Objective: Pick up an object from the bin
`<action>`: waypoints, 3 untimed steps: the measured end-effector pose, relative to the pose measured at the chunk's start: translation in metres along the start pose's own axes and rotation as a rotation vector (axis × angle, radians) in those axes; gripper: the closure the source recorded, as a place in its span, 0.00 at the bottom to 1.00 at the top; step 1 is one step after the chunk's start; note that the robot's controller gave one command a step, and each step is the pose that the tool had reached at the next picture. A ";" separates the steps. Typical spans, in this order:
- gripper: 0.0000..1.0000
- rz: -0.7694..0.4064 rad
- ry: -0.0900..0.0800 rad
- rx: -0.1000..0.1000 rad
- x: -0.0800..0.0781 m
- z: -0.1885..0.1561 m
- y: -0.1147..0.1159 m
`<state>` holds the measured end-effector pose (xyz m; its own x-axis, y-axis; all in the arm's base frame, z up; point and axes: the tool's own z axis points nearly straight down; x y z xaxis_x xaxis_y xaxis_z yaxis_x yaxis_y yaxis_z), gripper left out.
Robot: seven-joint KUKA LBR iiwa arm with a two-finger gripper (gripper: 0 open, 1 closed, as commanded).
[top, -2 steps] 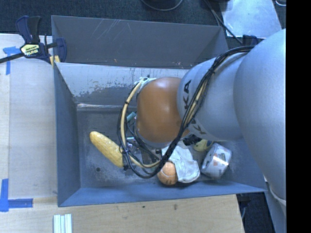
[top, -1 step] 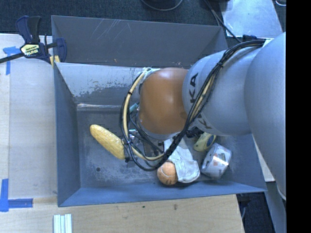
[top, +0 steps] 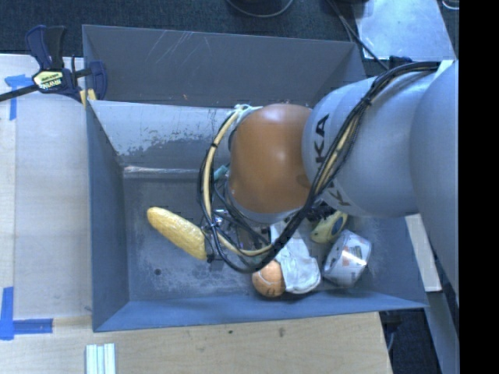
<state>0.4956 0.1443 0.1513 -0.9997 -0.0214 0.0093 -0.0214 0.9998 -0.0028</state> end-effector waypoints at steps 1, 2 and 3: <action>1.00 0.021 -0.036 -0.010 -0.016 -0.016 0.005; 1.00 -0.012 -0.003 0.000 0.001 -0.109 -0.002; 1.00 -0.012 -0.003 0.000 0.001 -0.109 -0.002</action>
Offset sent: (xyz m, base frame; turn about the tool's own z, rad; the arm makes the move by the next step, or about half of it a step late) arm -0.0006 -0.0010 0.1088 -0.0124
